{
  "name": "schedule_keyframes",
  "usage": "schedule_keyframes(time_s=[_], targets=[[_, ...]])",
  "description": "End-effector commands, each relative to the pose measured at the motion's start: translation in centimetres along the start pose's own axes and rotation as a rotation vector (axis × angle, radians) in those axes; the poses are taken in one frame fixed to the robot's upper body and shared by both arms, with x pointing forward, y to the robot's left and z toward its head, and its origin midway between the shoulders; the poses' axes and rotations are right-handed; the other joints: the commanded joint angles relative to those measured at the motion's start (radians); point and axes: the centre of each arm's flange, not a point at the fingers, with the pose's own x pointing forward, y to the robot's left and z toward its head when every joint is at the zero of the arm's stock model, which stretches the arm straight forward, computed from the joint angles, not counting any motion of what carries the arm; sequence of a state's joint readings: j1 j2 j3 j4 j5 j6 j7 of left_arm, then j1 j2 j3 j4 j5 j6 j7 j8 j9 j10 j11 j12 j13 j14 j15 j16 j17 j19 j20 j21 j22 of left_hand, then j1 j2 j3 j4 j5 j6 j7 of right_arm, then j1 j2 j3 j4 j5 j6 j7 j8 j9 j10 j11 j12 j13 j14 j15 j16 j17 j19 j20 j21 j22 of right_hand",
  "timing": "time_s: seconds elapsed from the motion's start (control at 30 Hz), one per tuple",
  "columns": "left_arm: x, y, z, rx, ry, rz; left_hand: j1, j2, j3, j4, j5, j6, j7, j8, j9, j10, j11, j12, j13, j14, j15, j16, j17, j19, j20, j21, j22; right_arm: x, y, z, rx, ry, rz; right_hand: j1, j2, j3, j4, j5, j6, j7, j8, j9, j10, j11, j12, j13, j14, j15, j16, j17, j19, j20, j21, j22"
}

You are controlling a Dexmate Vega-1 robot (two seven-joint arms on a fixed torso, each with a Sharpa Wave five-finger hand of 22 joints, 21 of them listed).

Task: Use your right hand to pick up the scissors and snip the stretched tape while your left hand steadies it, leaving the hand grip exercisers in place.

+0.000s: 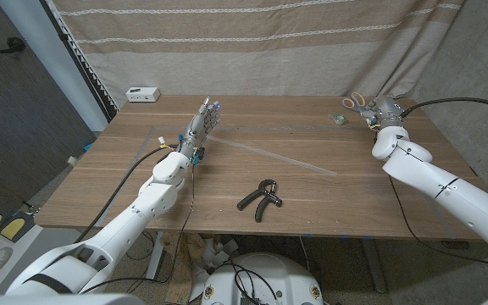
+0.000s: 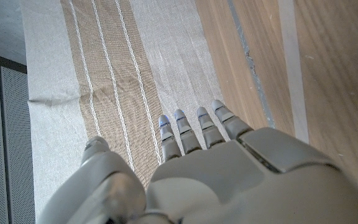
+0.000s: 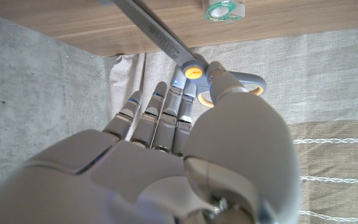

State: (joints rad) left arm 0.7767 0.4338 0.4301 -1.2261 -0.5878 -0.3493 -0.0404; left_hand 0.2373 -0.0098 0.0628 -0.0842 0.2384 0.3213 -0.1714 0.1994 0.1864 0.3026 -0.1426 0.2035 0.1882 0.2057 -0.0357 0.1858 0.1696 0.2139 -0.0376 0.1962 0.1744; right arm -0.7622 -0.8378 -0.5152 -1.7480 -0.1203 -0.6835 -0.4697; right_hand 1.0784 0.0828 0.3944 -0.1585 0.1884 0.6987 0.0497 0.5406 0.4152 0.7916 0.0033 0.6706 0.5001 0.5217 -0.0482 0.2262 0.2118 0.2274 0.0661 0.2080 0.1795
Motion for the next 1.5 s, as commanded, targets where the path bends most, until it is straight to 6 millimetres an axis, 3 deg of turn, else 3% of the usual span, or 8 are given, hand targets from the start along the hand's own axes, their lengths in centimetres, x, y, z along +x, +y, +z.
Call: schedule_keyframes(time_s=[0.03,1.5], targets=[[0.1,-0.1,0.1,0.0,0.001,-0.001,-0.007,0.002,0.001,-0.007,-0.003,0.008,0.003,-0.001,0.002,0.011,0.001,0.003,0.004,0.006,-0.106,0.0,0.006,-0.003,-0.057,0.0,0.003,-0.7,-0.7,1.3,0.039,-0.072,-0.006,0.002,0.011,0.002,0.003,0.004,0.097,-0.092,0.0,0.003,0.19,-0.184,0.005,0.002,0.008,-0.154,0.005,0.005,0.014,-0.002,0.008,0.002],[0.6,0.0,0.8,0.001,-0.003,-0.035,-0.013,0.004,-0.001,-0.01,-0.005,0.018,0.002,0.002,0.003,0.059,0.007,0.017,0.004,0.007,-0.101,0.001,0.006,-0.009,-0.049,-0.001,0.003,-2.9,-1.8,4.9,0.061,-0.292,-0.072,0.018,0.021,-0.003,-0.001,0.005,0.106,-0.118,-0.004,-0.007,0.181,-0.189,0.006,0.005,-0.008,-0.168,-0.001,0.013,0.033,-0.036,0.01,0.007]])
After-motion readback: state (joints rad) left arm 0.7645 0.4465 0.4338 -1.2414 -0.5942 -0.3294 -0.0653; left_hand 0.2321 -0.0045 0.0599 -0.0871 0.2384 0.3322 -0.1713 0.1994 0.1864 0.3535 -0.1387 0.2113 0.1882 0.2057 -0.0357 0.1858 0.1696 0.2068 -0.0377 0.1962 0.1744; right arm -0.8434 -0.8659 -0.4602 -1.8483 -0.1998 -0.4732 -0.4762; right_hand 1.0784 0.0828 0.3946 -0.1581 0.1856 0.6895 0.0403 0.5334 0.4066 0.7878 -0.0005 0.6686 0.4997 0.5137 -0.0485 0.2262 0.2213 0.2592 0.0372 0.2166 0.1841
